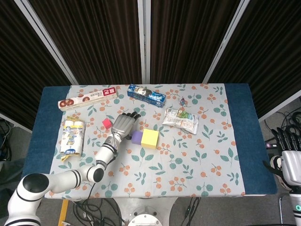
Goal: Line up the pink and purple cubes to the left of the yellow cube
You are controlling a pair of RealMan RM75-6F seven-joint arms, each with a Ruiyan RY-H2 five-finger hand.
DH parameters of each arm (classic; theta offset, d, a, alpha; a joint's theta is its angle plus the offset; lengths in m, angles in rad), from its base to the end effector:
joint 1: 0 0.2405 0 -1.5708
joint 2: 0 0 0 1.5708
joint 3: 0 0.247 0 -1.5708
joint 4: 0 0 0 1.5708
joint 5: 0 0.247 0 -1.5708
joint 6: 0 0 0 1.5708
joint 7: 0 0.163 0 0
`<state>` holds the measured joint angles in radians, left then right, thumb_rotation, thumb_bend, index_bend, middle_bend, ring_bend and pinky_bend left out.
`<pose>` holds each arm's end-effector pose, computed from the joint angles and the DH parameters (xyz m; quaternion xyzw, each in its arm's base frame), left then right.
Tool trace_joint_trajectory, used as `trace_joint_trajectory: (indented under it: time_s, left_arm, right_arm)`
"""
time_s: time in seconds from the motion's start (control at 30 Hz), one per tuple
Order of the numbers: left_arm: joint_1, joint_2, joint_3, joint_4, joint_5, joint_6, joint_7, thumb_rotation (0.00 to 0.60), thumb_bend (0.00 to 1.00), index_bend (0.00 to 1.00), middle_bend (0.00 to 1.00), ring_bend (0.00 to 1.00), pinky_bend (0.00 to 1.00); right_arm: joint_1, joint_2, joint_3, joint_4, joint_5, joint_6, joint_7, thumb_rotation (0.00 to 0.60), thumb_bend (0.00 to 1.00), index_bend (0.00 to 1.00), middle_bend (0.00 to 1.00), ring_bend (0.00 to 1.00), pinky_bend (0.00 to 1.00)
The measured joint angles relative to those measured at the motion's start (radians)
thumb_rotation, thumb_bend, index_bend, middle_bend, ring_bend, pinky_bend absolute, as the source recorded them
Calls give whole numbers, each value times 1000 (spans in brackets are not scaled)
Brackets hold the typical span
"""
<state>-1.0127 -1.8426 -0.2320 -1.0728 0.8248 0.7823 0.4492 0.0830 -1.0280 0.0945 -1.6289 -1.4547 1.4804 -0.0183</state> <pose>-0.0886 0.4192 -0.1358 -0.7614 -0.3870 -0.3128 0.4155 -0.3251 -0.2130 0.1593 0.5874 -0.3576 0.3695 0.6250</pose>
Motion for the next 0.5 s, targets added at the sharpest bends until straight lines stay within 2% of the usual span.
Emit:
trace_joint_trajectory:
  time_s: [0.2, 0.33, 0.5]
  left_arm:
    - [11, 16, 0, -14, -21, 8, 14, 600, 98, 217, 232, 244, 281]
    - [46, 73, 5, -64, -26, 31, 10, 600, 98, 217, 232, 244, 280]
    - [114, 150, 18, -104, -39, 68, -12, 600, 111, 305, 232, 244, 280]
  right_arm:
    - [-2, 1, 1, 2, 0, 1, 7, 600, 75, 0, 41, 0, 30]
    - [-1, 0, 1, 4, -9, 5, 13, 600, 75, 0, 40, 0, 30]
    - [-1, -2, 0, 5, -21, 12, 18, 600, 75, 0, 41, 0, 30]
